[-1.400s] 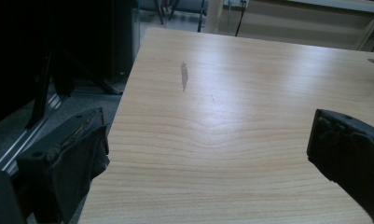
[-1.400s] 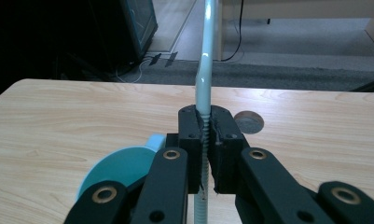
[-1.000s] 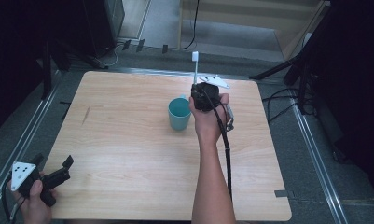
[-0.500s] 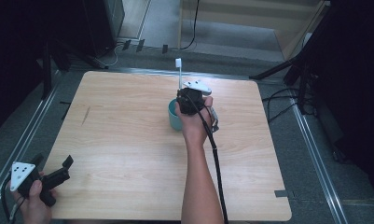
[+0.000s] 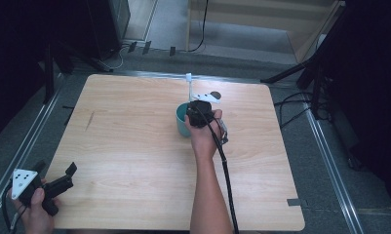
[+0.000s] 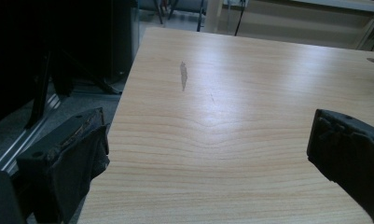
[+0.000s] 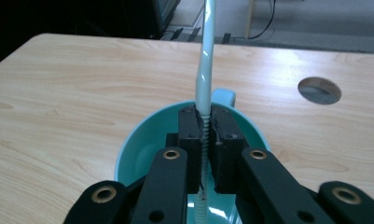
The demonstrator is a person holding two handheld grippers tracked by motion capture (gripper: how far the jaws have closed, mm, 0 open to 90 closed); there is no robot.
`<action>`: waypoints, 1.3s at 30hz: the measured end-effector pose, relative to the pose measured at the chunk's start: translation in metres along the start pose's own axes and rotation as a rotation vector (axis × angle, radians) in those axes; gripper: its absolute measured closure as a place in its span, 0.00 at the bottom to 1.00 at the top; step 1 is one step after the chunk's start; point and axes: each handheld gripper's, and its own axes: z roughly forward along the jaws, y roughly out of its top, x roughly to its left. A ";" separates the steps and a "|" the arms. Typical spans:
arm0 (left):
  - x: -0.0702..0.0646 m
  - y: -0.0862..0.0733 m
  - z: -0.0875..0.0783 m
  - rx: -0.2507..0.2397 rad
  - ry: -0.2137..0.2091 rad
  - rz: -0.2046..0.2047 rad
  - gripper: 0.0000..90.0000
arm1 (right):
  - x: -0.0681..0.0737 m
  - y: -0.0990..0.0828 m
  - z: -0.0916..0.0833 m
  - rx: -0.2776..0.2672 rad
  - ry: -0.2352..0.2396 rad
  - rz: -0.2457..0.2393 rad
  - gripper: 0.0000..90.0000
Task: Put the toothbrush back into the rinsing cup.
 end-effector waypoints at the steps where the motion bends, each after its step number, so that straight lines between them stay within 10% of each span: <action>1: 0.000 0.000 0.000 -0.001 0.000 -0.001 0.00 | -0.001 -0.001 0.001 0.009 0.003 -0.001 0.94; 19: 0.000 0.000 0.000 0.002 -0.001 0.001 0.00 | -0.009 -0.007 0.001 0.023 0.024 0.018 0.82; 28: -0.001 0.000 0.001 0.002 0.000 0.007 0.00 | -0.027 0.002 -0.015 -0.120 -0.018 -0.011 0.50; 39: -0.001 0.000 0.001 0.003 0.000 0.011 0.00 | -0.074 -0.002 -0.033 -0.074 -0.126 0.002 0.18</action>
